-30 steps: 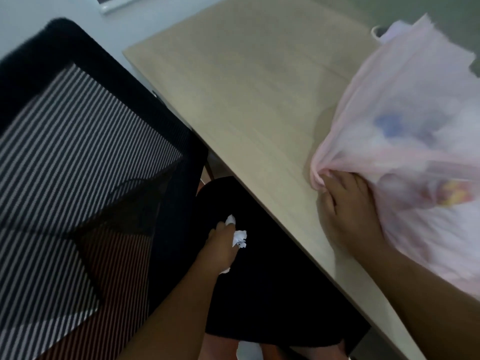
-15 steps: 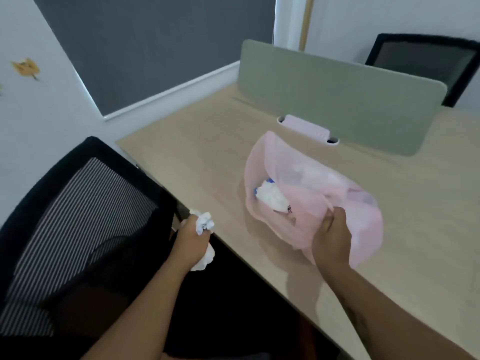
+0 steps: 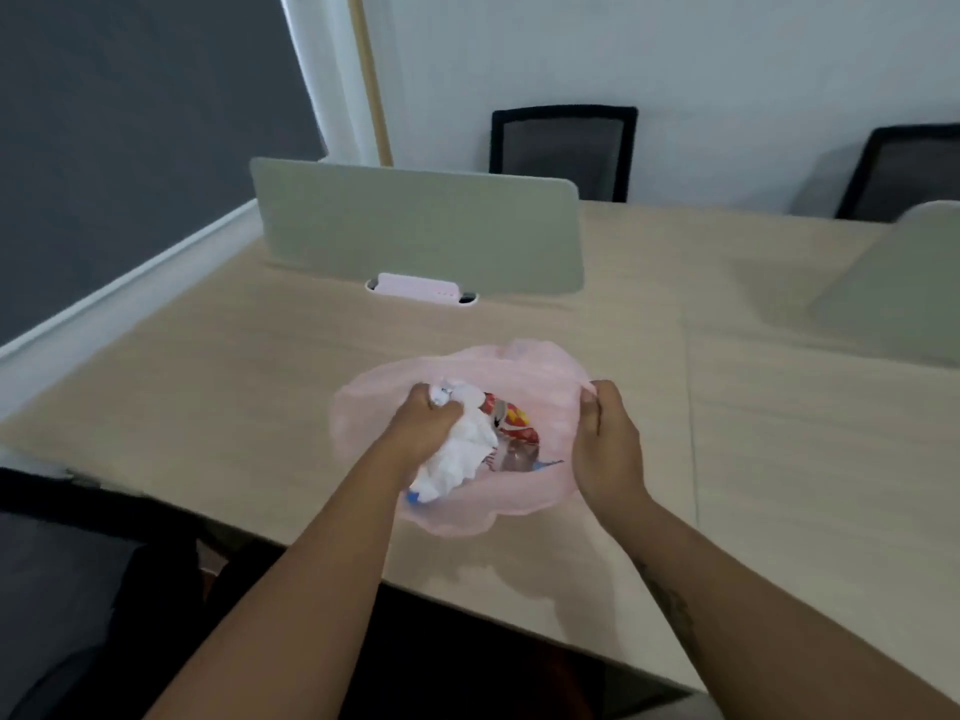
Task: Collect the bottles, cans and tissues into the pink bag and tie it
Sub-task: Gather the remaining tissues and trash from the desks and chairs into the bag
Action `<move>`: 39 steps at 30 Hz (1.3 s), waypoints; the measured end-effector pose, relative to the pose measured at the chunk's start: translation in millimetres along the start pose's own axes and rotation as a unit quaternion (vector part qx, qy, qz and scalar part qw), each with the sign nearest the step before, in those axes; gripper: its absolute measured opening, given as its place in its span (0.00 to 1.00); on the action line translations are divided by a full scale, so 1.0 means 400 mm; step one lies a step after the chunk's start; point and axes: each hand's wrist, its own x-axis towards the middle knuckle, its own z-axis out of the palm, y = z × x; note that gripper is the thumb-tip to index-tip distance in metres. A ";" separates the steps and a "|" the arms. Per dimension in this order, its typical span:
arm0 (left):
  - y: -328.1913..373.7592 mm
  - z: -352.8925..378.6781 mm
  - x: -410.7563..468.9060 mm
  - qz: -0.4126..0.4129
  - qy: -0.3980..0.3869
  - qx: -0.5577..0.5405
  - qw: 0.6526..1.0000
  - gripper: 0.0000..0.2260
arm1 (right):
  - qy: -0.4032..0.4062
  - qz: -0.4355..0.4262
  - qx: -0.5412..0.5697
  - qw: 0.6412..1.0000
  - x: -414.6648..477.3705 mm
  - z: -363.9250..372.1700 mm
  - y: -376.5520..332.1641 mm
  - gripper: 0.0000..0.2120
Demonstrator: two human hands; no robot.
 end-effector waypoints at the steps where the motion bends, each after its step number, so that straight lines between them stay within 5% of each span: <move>1: 0.009 0.020 0.021 0.003 0.048 -0.021 0.999 0.17 | 0.016 0.010 -0.003 1.000 0.002 -0.012 0.003 0.09; 4: 0.041 0.075 0.060 0.064 0.122 -0.088 0.986 0.18 | 0.060 0.040 -0.009 0.997 0.005 -0.048 0.005 0.09; 6: 0.053 0.106 0.071 0.072 0.112 -0.026 0.991 0.23 | 0.093 0.063 -0.014 0.994 0.006 -0.068 0.006 0.09; 9: 0.054 0.121 0.055 0.045 -0.031 0.261 0.964 0.34 | 0.129 0.105 -0.022 0.986 0.011 -0.094 0.006 0.09; 12: 0.069 0.091 -0.002 0.019 -0.190 0.307 0.932 0.23 | 0.155 0.118 -0.039 0.980 0.014 -0.120 0.015 0.10; 14: 0.076 0.049 -0.036 0.083 -0.140 0.381 0.910 0.14 | 0.175 0.124 -0.048 0.976 0.019 -0.132 0.023 0.10; 17: 0.050 -0.021 -0.088 0.224 0.043 0.388 0.893 0.17 | 0.183 0.132 -0.058 0.973 0.019 -0.136 0.031 0.11; 19: 0.007 -0.058 -0.118 0.380 0.178 0.391 0.819 0.18 | 0.188 0.133 -0.063 0.971 0.019 -0.136 0.034 0.11; 21: -0.026 -0.078 -0.127 0.444 0.249 0.395 0.765 0.19 | 0.186 0.127 -0.068 0.972 0.022 -0.138 0.033 0.12; 23: -0.046 -0.080 -0.094 0.333 0.224 0.410 0.819 0.25 | 0.180 0.123 -0.073 0.973 0.027 -0.139 0.029 0.12; 26: -0.048 -0.092 -0.024 0.150 0.158 0.354 0.910 0.06 | 0.170 0.116 -0.085 0.975 0.037 -0.153 0.013 0.14; 29: 0.039 -0.116 0.037 0.122 0.157 0.166 0.966 0.04 | 0.189 0.087 -0.153 0.966 0.068 -0.205 -0.030 0.13; 33: 0.252 -0.081 0.029 0.219 0.094 0.125 0.963 0.13 | 0.293 0.020 -0.165 0.942 0.096 -0.312 -0.124 0.10; 39: 0.383 0.001 -0.003 0.381 0.111 0.250 0.883 0.24 | 0.317 0.014 -0.180 0.931 0.031 -0.449 -0.107 0.09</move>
